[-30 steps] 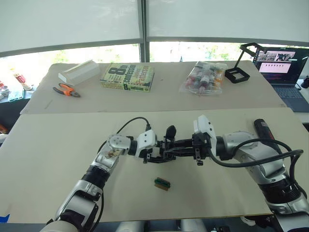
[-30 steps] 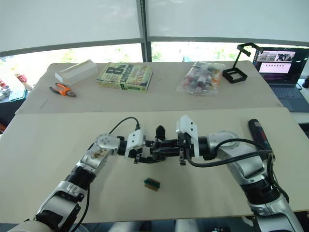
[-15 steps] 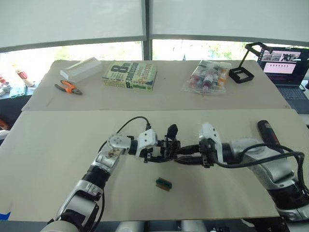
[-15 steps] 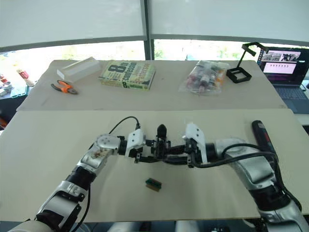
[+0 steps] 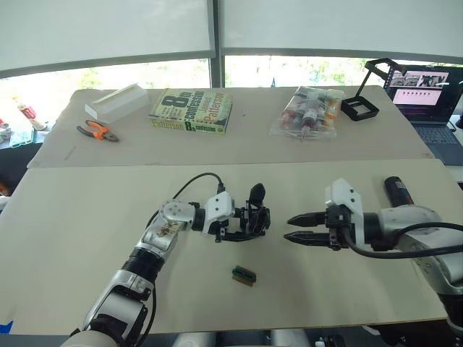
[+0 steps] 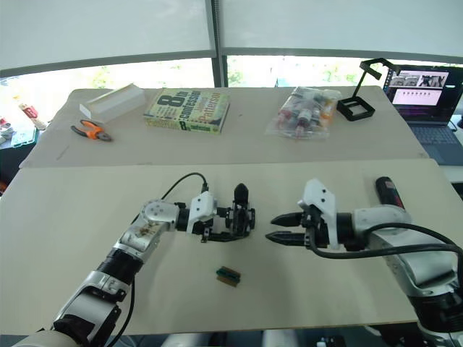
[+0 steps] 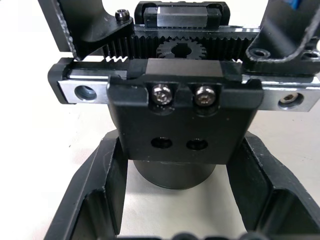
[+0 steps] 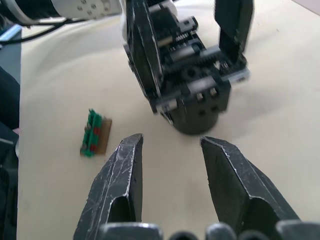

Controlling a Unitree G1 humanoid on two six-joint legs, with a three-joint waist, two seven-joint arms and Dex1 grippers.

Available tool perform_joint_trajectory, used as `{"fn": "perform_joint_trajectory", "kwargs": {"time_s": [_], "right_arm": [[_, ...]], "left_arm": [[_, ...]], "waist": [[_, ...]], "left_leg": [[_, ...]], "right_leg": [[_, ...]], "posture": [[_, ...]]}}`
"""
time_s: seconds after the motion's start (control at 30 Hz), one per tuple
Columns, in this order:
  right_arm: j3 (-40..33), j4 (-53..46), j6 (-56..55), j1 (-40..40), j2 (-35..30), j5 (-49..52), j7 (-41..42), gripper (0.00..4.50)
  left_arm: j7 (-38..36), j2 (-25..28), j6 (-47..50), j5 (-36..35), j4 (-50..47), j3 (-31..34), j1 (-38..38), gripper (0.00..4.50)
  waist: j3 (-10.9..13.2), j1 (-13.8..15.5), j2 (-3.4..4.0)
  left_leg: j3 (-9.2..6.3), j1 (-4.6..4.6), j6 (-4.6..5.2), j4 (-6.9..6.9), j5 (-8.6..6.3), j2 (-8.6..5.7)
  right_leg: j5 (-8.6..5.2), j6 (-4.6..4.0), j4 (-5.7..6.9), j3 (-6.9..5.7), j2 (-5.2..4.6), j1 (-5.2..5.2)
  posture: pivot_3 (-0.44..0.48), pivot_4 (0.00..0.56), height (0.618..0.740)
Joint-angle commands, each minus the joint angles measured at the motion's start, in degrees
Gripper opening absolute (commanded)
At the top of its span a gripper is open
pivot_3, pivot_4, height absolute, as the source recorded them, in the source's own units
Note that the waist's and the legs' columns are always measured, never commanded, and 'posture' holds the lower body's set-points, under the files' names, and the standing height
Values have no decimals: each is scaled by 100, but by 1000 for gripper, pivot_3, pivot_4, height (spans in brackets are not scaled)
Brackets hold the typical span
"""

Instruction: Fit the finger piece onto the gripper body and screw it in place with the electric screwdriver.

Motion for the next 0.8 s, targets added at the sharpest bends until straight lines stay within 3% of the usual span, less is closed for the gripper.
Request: {"fn": "perform_joint_trajectory", "kwargs": {"time_s": [0.03, 0.13, 0.17, 0.27, 0.4, 0.53, 0.63, 0.8], "right_arm": [[-609, -118, 11, 166, -331, 104, 97, 2042], [-1133, -23, 407, 381, -842, 184, 194, 2918], [-1314, 81, 573, 443, -1056, 172, 229, 3233], [-1632, 589, 1105, 504, -1602, 109, 252, 4372], [-1462, 1984, 1270, 335, -2445, -384, 429, 4472], [-392, 3597, 1191, -587, -2865, -1124, 462, 4472], [461, 4470, 1242, -1520, -2681, -1748, 560, 4472], [1641, 5928, 1342, -3236, -1927, -2705, 903, 4472]], "left_arm": [[58, 72, 62, 36, -82, 34, -19, 2796], [-98, 356, 69, -7, -250, 91, 103, 4242], [-180, 515, 160, -87, -401, 154, 179, 4500], [-389, 980, 468, -345, -943, 343, 434, 4500], [-771, 1836, 1318, -996, -2190, 757, 887, 4500], [-926, 2660, 2665, -1958, -3640, 1215, 997, 4500], [-782, 2931, 3461, -2600, -4346, 1462, 764, 4500], [-277, 2837, 4167, -3289, -4836, 1707, 164, 4500]], "waist": [[0, 2, -1], [1, -5, 0], [1, -11, 1], [3, -34, 2], [15, -67, 12], [56, -88, 32], [73, -133, 43], [106, -230, 53]], "left_leg": [[0, 0, 0, 1, 0, 0], [2, 0, 0, 3, 0, 1], [2, 2, 0, 2, 0, 2], [2, 1, -1, -1, 0, 8], [3, -2, 2, -1, -1, 8], [8, -5, 6, 0, -4, 7], [7, -6, 6, -5, -4, 8], [13, -8, 3, -5, -3, 7]], "right_leg": [[0, 0, -1, 0, 0, 0], [0, 0, 3, 4, 0, 0], [0, 0, 5, 5, 0, 0], [0, -1, 6, 5, 3, -3], [-1, -1, 2, 6, 0, -2], [-1, -2, -1, 8, -5, -2], [-1, -1, -4, 5, -3, -2], [-1, -1, -3, 9, -4, -4]], "posture": [[0, 150, 740], [0, 150, 740], [0, 150, 740], [0, 150, 740], [0, 150, 740], [0, 150, 740], [0, 150, 740], [0, 150, 740]]}}
